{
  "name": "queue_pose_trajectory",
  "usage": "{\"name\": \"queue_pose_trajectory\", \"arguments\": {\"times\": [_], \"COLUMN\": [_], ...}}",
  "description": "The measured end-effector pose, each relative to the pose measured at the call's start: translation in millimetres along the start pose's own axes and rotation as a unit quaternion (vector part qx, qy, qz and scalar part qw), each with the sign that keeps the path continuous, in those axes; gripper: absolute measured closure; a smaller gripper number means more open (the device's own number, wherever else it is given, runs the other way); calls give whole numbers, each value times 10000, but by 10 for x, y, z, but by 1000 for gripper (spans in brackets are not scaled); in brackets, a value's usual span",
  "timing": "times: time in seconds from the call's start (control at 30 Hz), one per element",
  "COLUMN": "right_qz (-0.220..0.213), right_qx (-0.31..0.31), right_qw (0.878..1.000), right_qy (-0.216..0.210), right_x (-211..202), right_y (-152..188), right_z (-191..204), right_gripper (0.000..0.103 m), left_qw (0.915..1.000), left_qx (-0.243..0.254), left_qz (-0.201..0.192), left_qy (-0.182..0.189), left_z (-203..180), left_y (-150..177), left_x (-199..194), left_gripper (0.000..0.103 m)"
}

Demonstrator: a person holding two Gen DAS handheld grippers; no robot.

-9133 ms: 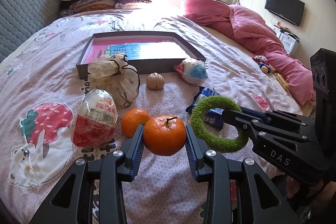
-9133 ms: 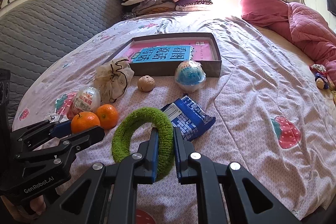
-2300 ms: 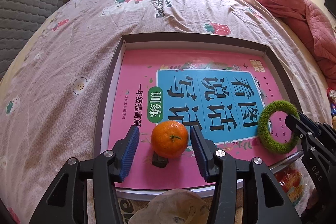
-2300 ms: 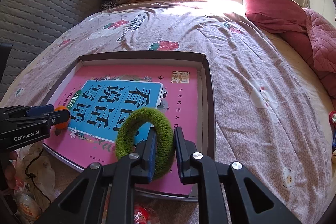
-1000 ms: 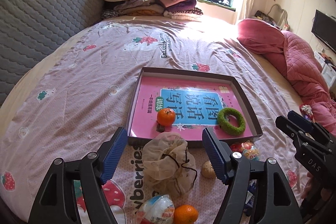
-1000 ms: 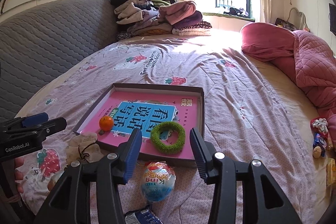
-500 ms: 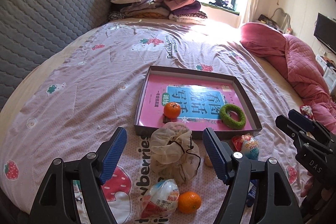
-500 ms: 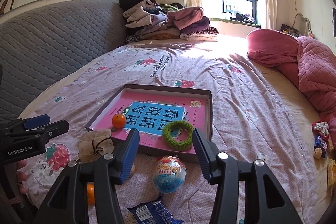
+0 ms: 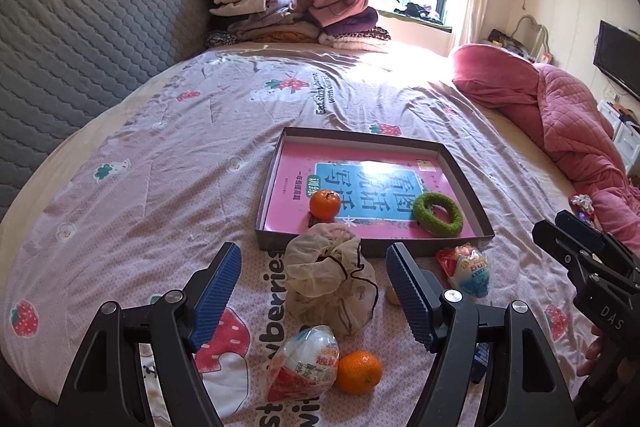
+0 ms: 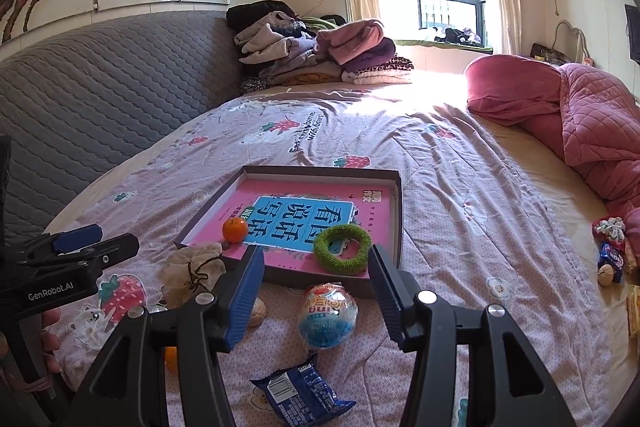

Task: Organize objects
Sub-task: 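Withdraw both open tools back from the tray, then move the left tool toward the clear bag while the right tool approaches the blue snack packet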

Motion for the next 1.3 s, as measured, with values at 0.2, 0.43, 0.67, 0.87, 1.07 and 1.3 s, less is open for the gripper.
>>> {"name": "queue_pose_trajectory", "arguments": {"times": [0.2, 0.43, 0.67, 0.87, 1.07, 1.3], "right_qz": [20, 44, 56, 48, 68, 137], "right_qx": [35, -30, 29, -7, 11, -15], "right_qw": [10000, 10000, 10000, 10000, 10000, 9999], "right_qy": [6, 21, 25, 26, 19, 22], "right_x": [-16, -33, -20, -36, -38, -22], "right_y": [164, 287, 330, 340, 374, 422], "right_z": [0, 48, 32, 43, 33, 42], "right_gripper": [41, 36, 35, 35, 35, 35], "left_qw": [10000, 10000, 9999, 9999, 9998, 9995], "left_qx": [73, 90, 111, 141, 131, 138], "left_qz": [-20, 2, 63, 98, 146, 255], "left_qy": [1, 2, 38, 10, -23, -83], "left_z": [-9, 11, 30, 37, 77, 142], "left_y": [72, 159, 250, 315, 354, 433], "left_x": [-13, -25, 5, 27, 39, 81], "left_gripper": [27, 27, 27, 27, 27, 27]}}
Point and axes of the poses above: each gripper's, at about its wrist camera, not at the fingertips, and x roughly the way its jaws point, z to its left, y to its underside, the point moved 5 cm from there along x, roughly the way its jaws point, and after that the axes turned 7 degrees about z, right-handed, at the moved point
